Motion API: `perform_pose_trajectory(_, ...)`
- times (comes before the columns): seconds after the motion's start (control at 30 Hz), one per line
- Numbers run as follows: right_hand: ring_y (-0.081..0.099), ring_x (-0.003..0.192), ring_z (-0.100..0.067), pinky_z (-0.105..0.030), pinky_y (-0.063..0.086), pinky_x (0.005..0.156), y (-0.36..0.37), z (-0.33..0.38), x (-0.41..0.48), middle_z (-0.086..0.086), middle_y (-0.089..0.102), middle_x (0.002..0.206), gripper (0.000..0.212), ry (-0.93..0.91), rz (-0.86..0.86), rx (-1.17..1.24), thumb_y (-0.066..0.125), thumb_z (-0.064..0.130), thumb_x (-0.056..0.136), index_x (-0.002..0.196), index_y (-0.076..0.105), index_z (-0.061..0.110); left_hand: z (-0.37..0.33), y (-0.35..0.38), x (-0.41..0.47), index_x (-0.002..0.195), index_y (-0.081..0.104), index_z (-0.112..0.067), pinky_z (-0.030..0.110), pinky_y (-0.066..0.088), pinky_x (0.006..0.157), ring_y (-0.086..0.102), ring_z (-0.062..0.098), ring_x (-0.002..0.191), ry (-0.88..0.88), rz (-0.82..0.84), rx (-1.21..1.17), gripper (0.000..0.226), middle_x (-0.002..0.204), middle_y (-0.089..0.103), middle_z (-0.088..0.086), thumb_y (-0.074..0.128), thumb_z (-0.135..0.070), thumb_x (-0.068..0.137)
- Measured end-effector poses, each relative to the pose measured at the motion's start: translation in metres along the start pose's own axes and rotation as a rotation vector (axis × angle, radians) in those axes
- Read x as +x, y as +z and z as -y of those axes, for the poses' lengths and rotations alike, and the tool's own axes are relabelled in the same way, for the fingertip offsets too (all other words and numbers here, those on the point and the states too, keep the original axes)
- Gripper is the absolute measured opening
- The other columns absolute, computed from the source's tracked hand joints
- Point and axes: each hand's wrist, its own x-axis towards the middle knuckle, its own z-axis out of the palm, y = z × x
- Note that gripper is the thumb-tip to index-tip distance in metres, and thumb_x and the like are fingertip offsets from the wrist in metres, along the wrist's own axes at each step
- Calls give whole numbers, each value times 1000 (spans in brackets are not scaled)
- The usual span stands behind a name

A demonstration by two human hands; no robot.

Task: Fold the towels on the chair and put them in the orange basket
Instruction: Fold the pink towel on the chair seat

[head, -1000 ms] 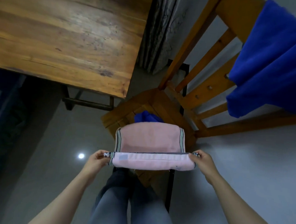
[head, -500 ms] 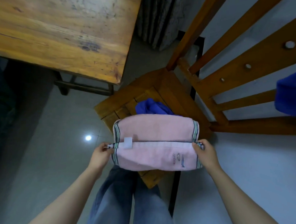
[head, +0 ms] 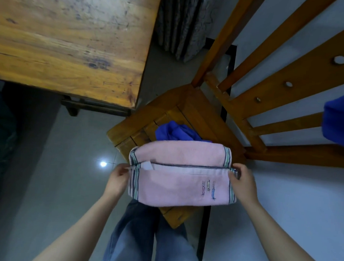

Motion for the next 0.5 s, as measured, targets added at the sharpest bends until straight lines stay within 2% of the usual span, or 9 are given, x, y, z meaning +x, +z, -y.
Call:
perform_pose_trajectory(0.07, 53, 105, -28, -31, 41, 82, 1, 8, 13, -13, 51, 121, 30, 4, -42, 22, 52, 18, 93, 121, 53, 7, -11, -1, 15, 111, 57, 0, 27, 37, 71, 55, 30, 91, 54, -108, 95, 29, 100, 58, 12, 46, -11, 86)
perform_pose_trajectory(0.13, 52, 111, -29, -35, 42, 88, 3, 19, 29, -12, 51, 125, 37, 35, -62, 38, 49, 26, 94, 126, 51, 7, -25, -2, 32, 105, 62, -1, 33, 40, 74, 58, 35, 95, 85, -174, 167, 34, 104, 64, 18, 49, -22, 81)
perform_pose_trajectory(0.2, 51, 115, -33, -39, 42, 94, 6, 30, 45, -16, 52, 129, 44, 108, -51, 81, 48, 31, 95, 131, 47, 5, -40, 3, 48, 102, 64, 1, 35, 44, 76, 59, 39, 98, 99, -188, 272, 23, 105, 65, 24, 55, -14, 86)
perform_pose_trajectory(0.27, 49, 119, -35, -37, 40, 96, 8, 39, 58, -18, 52, 131, 47, 200, -34, 119, 49, 31, 95, 132, 46, 3, -50, 13, 60, 102, 65, 1, 34, 41, 75, 58, 39, 102, 98, -129, 439, 22, 108, 65, 25, 56, -13, 88)
perform_pose_trajectory(0.37, 51, 116, -35, -39, 42, 97, 10, 42, 72, -18, 54, 129, 39, 252, -25, 205, 55, 19, 92, 127, 51, 4, -48, 23, 71, 98, 69, -1, 27, 31, 67, 58, 37, 102, 86, -56, 554, 22, 107, 66, 23, 58, -16, 87)
perform_pose_trajectory(0.5, 57, 106, -31, -41, 46, 96, 8, 42, 75, -18, 59, 121, 34, 234, -43, 309, 53, -4, 85, 118, 58, 4, -41, 23, 77, 94, 72, -4, 25, 32, 68, 59, 33, 101, 122, -4, 558, 19, 106, 68, 18, 56, -13, 87)
